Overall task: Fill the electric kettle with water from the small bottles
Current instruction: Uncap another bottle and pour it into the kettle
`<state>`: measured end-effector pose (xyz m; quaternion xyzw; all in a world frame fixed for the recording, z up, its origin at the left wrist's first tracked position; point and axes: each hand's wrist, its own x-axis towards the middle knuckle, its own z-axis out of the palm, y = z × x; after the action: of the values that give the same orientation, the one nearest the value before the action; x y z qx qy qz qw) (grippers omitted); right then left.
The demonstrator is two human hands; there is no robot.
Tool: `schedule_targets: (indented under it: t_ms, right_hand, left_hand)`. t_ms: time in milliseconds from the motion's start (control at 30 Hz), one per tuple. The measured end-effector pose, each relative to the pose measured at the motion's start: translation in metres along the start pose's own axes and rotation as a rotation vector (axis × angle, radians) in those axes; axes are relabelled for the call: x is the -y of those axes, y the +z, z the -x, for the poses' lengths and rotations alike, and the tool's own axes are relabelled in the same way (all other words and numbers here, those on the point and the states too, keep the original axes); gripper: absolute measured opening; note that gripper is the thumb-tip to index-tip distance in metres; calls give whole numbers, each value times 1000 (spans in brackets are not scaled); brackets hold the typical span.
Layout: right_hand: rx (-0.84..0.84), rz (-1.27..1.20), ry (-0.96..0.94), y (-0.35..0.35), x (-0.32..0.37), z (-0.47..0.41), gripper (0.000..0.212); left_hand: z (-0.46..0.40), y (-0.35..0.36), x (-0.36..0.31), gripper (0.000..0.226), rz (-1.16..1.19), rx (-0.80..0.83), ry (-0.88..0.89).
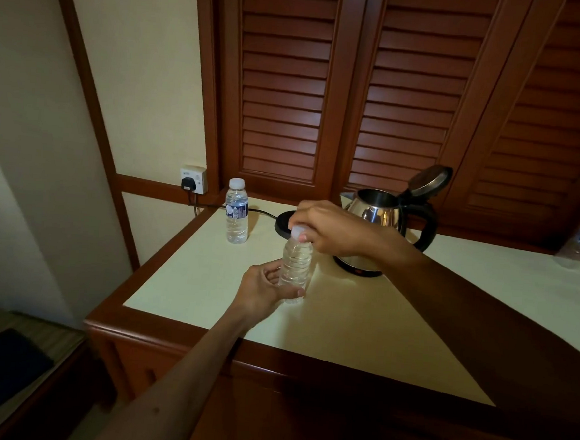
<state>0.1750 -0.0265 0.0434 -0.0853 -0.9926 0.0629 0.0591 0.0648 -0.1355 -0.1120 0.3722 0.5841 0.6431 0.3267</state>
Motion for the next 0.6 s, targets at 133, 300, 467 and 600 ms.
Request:
schedule_targets:
  t_ms: [133,300,467,600]
  right_hand:
    - [-50,-132,3,1,-3,5,38]
    - [-30,-20,140,1,1,-2,52]
    - [6,69,98,-1,5,-8,21]
    - [28,13,35,-4,1,-6,19]
  left_hand:
    - [1,0,0,57,19,3,9]
    - [-1,-1,3,57,25,8,13]
    - [0,-1,3,54,2,5,13]
    - [1,-1,2,55,10,10,-1]
